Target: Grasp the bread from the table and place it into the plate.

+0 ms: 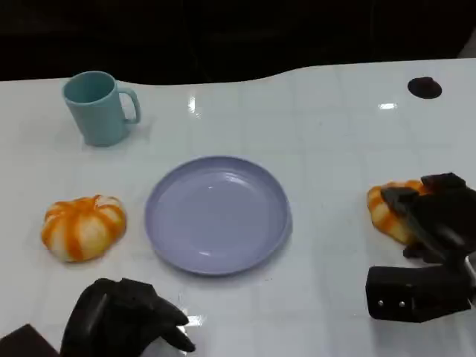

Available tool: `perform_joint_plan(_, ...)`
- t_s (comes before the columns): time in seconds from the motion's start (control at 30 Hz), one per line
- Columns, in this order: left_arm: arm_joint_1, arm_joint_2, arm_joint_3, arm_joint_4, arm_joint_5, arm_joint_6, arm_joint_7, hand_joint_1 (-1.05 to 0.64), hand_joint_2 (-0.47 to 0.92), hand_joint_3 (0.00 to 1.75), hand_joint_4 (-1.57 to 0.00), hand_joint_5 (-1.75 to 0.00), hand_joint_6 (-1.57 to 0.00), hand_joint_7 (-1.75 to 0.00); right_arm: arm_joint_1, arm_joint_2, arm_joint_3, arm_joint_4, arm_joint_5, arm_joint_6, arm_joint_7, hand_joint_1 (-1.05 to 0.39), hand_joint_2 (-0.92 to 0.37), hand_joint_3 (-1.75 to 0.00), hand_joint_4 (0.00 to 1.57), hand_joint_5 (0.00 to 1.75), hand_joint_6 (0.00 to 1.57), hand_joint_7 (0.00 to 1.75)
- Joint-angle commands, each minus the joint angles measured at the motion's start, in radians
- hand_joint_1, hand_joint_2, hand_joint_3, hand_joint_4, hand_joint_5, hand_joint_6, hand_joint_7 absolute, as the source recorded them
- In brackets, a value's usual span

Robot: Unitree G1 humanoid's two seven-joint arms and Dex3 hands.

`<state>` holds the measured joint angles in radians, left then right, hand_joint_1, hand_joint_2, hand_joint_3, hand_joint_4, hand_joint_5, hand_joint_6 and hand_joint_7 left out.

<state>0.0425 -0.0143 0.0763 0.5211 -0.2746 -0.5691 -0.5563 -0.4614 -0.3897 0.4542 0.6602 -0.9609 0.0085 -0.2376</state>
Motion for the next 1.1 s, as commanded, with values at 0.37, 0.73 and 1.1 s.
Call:
perform_joint_plan(0.37,0.011,0.011,0.001,-0.020,0.003,0.008,0.012,-1.05,0.89,0.00,-1.57,-0.43,-1.57,-0.25,-0.054,-0.014,0.023,0.236,0.113,-0.271,-0.287,-0.01,-0.85,0.00,0.93,1.57,1.38,0.25)
perform_joint_plan(0.73,0.019,0.014,0.000,-0.033,0.002,0.015,0.008,-1.05,0.89,0.00,-1.56,-0.42,-1.57,-0.25,-0.030,-0.012,0.021,0.205,0.131,-0.317,-0.395,-0.01,-0.83,-0.01,0.87,1.74,0.99,1.14)
perform_joint_plan(1.1,0.012,0.009,-0.001,-0.023,0.010,0.010,0.015,-1.05,0.89,0.00,-1.57,-0.43,-1.57,-0.25,-0.006,-0.005,-0.004,0.112,0.167,-0.433,-0.487,0.06,-0.81,-0.13,1.00,1.75,0.94,1.45)
